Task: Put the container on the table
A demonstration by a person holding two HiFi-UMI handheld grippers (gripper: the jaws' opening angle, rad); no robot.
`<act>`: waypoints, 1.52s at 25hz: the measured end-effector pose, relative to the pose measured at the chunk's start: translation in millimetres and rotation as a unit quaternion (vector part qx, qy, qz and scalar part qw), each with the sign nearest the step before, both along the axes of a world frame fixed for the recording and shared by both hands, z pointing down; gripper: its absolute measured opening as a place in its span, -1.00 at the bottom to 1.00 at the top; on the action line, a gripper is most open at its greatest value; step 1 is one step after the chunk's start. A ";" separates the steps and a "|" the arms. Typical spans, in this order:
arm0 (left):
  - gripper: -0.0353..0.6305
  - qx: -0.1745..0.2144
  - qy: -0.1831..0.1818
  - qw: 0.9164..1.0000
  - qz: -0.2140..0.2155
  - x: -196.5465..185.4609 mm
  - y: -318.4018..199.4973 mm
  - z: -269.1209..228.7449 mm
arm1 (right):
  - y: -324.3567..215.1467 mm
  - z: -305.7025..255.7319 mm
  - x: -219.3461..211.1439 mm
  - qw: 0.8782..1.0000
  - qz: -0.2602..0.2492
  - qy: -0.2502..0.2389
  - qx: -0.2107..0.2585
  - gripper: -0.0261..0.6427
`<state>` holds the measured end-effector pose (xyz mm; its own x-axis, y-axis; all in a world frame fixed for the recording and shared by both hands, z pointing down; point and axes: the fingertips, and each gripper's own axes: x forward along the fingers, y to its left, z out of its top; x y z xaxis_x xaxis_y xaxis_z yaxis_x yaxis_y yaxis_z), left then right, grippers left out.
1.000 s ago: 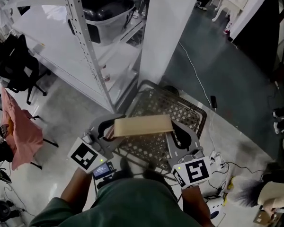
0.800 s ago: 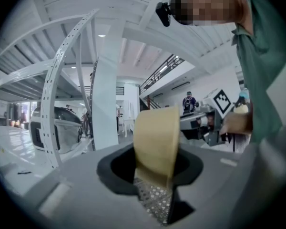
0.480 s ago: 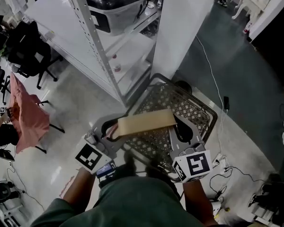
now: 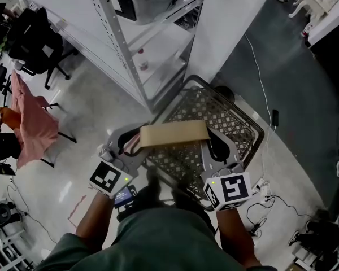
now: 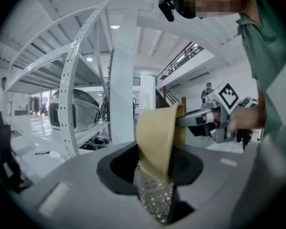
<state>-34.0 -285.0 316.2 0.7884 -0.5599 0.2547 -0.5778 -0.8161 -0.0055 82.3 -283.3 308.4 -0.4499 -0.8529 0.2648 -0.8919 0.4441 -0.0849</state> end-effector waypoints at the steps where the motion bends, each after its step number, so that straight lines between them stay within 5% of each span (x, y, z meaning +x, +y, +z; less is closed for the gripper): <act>1: -0.48 -0.004 0.000 1.000 -0.002 -1.3 -0.6 4.1 | -0.2 3.8 -1.2 1.000 0.000 0.000 -0.005 -0.83; 38: -0.51 -0.089 -0.024 0.996 -0.012 -21.9 -9.2 117.5 | -8.0 116.4 -20.6 0.994 -0.008 -0.006 -0.111 -0.82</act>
